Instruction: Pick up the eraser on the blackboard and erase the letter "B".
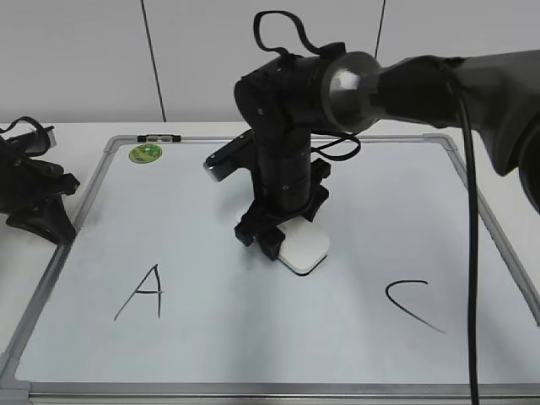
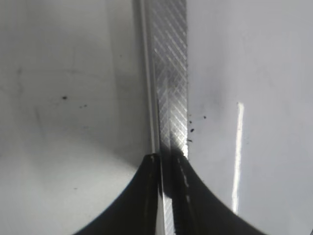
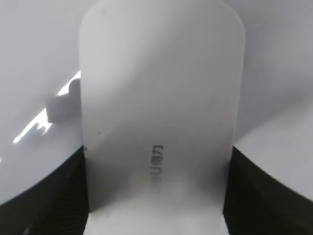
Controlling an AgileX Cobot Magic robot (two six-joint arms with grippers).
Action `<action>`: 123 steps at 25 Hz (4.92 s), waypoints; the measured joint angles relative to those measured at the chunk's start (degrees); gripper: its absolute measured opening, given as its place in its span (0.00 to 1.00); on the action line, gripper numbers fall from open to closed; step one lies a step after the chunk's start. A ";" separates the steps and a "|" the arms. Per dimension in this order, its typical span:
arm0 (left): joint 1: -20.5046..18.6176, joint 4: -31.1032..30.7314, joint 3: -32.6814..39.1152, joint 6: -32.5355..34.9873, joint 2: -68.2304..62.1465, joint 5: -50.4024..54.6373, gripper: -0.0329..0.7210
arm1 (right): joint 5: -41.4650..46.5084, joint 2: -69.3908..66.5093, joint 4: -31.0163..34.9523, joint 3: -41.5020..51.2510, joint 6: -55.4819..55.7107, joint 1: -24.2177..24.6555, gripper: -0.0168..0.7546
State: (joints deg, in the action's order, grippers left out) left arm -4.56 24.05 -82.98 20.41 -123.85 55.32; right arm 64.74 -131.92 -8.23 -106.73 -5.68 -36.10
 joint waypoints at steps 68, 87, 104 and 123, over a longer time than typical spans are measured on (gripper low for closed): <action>0.00 0.00 0.00 0.00 0.00 -0.17 0.09 | -9.49 14.25 13.26 21.20 -0.14 37.34 0.70; 0.00 0.00 0.00 0.00 0.00 -0.17 0.09 | -9.19 12.99 13.94 22.30 -0.14 37.34 0.83; 0.00 -0.21 -6.03 0.00 -0.52 3.74 0.54 | 0.09 26.45 11.57 20.71 -0.18 37.34 0.81; 0.53 -5.67 -7.39 -9.65 28.99 14.75 0.58 | 6.23 49.53 14.94 20.48 -0.54 37.34 0.79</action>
State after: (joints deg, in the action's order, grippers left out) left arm -4.03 18.38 -90.37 10.76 -94.86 70.07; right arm 70.97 -82.39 6.70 -86.25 -6.22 1.24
